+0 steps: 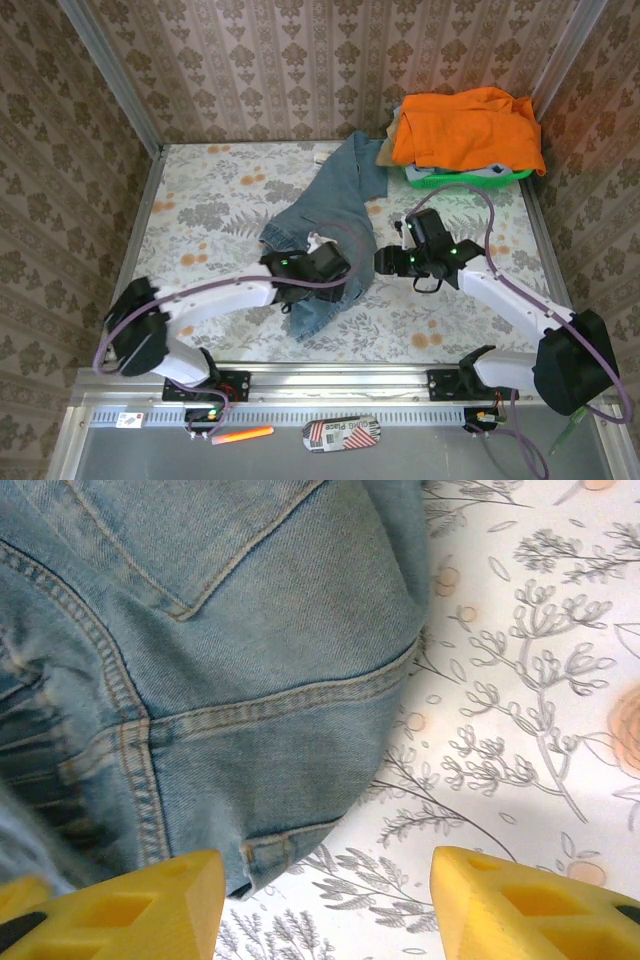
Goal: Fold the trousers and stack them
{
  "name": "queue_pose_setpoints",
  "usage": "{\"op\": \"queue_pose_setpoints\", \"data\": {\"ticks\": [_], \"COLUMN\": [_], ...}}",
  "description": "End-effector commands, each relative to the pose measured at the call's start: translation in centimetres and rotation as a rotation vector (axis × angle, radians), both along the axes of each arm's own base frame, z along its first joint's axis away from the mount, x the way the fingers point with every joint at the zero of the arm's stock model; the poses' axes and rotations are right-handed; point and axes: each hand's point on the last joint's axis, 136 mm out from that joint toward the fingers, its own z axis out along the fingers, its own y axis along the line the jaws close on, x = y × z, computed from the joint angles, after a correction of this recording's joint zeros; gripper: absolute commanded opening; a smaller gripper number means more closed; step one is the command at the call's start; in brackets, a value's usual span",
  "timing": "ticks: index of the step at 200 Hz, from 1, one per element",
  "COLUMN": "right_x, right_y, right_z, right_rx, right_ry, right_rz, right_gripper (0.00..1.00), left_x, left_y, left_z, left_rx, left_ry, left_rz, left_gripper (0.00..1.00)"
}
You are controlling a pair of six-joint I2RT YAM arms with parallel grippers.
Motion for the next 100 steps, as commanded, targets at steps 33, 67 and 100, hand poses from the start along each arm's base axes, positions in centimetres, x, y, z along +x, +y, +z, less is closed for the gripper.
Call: {"op": "queue_pose_setpoints", "data": {"ticks": [33, 67, 100], "right_x": [-0.7, -1.1, -2.1], "right_y": [-0.4, 1.5, 5.6], "right_z": [1.1, 1.6, 2.4], "right_rx": [0.021, 0.039, 0.034], "right_ry": [-0.034, -0.046, -0.075], "right_rz": [-0.007, 0.035, 0.123], "right_gripper": [0.55, 0.52, 0.53], "left_x": [0.4, 0.1, -0.5], "left_y": [3.5, 7.5, 12.1], "left_z": [1.3, 4.2, 7.6], "left_rx": [0.122, 0.04, -0.106], "left_ry": [-0.068, -0.097, -0.111], "left_rz": [0.03, 0.096, 0.181], "left_gripper": [0.06, 0.0, 0.0]}}
